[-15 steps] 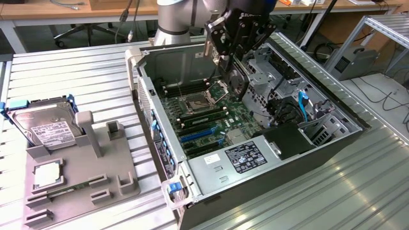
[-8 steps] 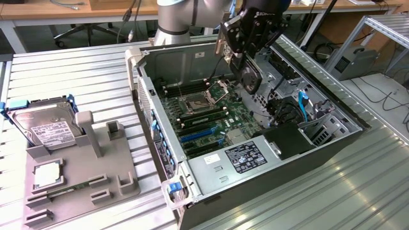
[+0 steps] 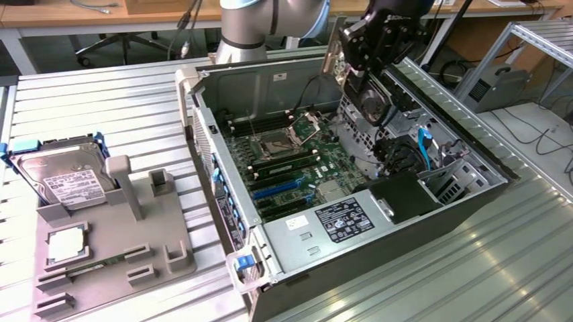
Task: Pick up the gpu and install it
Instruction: 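Pick up the gpu and move the gpu toward the slot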
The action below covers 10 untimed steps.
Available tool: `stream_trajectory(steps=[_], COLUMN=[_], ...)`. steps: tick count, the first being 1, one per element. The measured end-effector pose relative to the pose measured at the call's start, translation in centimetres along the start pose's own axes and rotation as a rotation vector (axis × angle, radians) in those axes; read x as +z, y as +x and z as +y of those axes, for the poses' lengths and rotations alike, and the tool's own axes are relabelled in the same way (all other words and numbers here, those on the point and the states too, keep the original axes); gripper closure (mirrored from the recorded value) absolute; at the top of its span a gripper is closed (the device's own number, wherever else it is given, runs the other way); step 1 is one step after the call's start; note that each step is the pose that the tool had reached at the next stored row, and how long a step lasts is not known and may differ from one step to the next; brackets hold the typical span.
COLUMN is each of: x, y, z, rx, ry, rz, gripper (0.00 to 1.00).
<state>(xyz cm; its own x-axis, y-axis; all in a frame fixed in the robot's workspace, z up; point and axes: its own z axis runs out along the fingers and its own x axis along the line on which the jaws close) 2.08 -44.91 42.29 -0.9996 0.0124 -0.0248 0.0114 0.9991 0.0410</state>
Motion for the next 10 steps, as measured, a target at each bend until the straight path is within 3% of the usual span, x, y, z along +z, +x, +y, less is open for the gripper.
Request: stream_trajectory(steps=[4,10], x=[0.05,0.08], y=[-1.8,-3.0], z=[0.04,0.06], rx=[0.000,0.000], ry=[0.0000,0.0000], rz=[0.0000,0.0000], gripper=[0.73,0.73])
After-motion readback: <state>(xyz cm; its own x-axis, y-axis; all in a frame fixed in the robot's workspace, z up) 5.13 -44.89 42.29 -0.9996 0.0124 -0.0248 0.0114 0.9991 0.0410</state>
